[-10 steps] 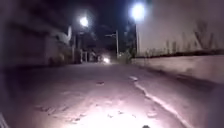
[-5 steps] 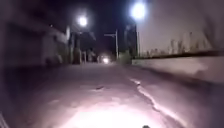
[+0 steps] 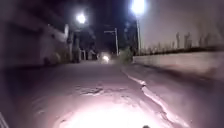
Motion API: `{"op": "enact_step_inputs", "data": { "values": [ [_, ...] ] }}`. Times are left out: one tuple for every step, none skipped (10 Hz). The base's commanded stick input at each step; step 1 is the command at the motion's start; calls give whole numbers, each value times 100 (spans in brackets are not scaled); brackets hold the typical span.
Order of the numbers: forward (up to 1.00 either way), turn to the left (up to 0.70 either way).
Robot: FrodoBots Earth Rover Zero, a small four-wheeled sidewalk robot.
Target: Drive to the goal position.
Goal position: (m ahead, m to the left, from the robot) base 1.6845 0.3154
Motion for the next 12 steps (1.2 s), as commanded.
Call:
{"op": "enact_step_inputs", "data": {
  "values": [
    [70,1],
    [70,1],
    [70,1],
    [70,1],
    [70,1],
    [70,1],
    [70,1],
    [70,1],
    [70,1],
    [70,1],
    [70,1],
    [70,1]
  ]
}}
